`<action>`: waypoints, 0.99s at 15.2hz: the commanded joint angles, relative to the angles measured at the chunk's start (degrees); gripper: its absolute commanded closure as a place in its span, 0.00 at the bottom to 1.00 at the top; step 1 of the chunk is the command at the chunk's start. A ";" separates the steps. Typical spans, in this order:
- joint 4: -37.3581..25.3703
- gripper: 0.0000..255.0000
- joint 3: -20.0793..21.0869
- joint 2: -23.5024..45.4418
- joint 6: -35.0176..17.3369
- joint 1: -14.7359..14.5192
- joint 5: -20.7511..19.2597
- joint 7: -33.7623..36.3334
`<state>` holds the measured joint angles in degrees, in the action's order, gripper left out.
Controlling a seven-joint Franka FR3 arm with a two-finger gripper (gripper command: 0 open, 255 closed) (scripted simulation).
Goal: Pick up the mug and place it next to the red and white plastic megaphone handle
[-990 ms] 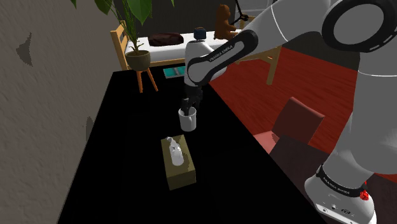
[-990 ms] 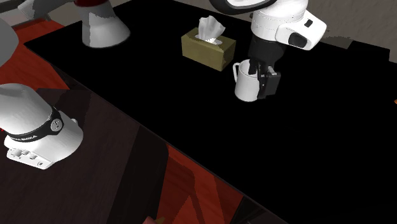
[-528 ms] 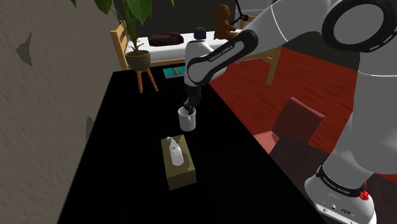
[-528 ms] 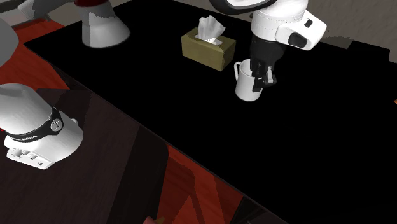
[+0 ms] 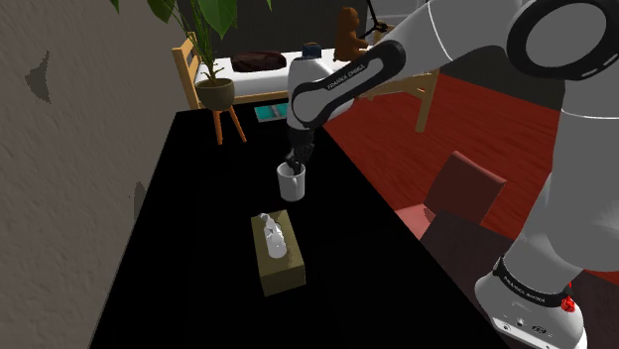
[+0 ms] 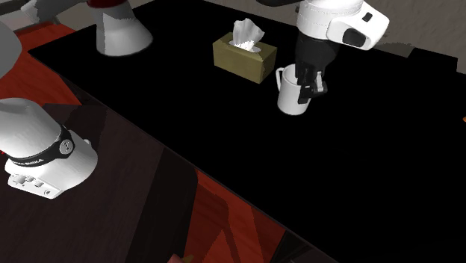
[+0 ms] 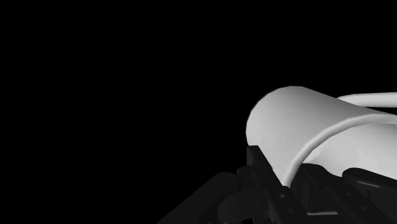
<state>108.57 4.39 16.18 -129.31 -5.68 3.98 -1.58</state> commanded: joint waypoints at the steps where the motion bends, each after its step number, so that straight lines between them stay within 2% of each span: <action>1: -0.71 1.00 0.01 -0.78 1.47 0.00 -0.02 0.12; 15: -6.72 1.00 0.00 -4.49 11.18 0.10 -0.11 0.71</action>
<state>102.25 4.42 12.03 -118.88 -5.64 3.85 -0.84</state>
